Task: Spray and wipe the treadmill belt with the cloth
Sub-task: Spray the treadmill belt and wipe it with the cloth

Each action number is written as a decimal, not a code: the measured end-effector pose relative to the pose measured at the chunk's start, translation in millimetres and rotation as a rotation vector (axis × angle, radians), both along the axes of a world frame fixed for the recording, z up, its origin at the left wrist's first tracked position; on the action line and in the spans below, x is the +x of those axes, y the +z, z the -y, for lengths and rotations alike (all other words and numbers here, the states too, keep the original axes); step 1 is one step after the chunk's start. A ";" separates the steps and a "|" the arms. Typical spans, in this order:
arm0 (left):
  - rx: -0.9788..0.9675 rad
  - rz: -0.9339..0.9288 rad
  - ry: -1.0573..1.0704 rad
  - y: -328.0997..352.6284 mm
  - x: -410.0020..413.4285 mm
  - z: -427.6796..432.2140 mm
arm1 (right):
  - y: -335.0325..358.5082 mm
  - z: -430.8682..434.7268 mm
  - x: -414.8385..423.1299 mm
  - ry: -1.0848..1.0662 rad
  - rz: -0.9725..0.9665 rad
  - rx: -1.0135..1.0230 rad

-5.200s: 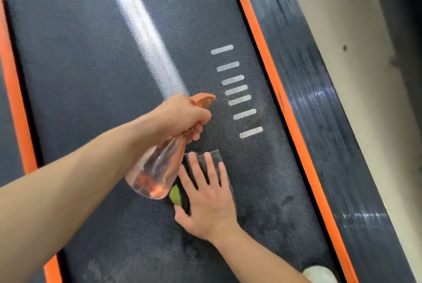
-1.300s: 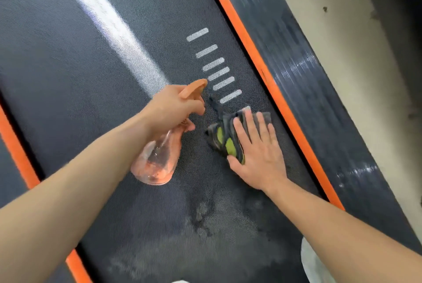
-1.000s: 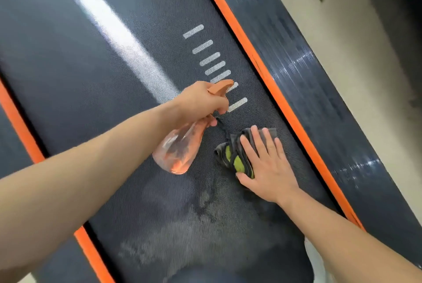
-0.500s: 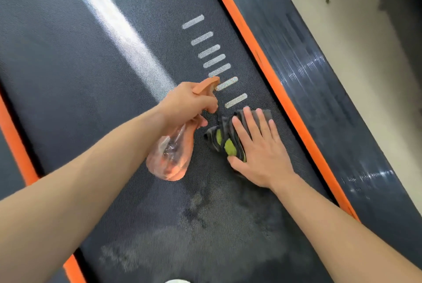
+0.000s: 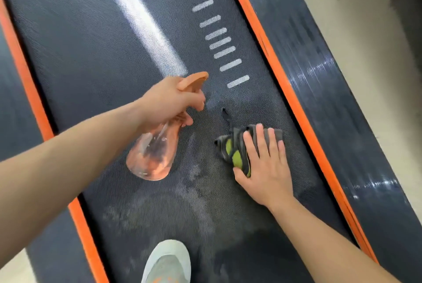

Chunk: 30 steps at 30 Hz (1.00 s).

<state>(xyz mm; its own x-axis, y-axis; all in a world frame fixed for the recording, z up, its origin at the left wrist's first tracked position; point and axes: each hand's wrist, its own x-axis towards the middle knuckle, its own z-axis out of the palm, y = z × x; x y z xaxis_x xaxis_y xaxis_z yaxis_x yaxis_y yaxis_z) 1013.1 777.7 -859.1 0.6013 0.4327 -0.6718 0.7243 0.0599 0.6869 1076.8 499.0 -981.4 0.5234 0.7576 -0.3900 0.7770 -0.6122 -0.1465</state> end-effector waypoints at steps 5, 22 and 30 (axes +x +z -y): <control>-0.053 -0.003 0.043 -5.9 -13.5 22.2 | 2.9 -48.3 35.7 0.006 0.003 -0.007; -0.005 -0.185 -0.510 11.0 49.1 60.5 | 7.4 51.5 -93.5 -0.496 0.002 -0.008; 0.070 -0.275 -0.634 -3.5 72.2 76.1 | 5.3 48.6 -102.9 -0.548 -0.004 -0.026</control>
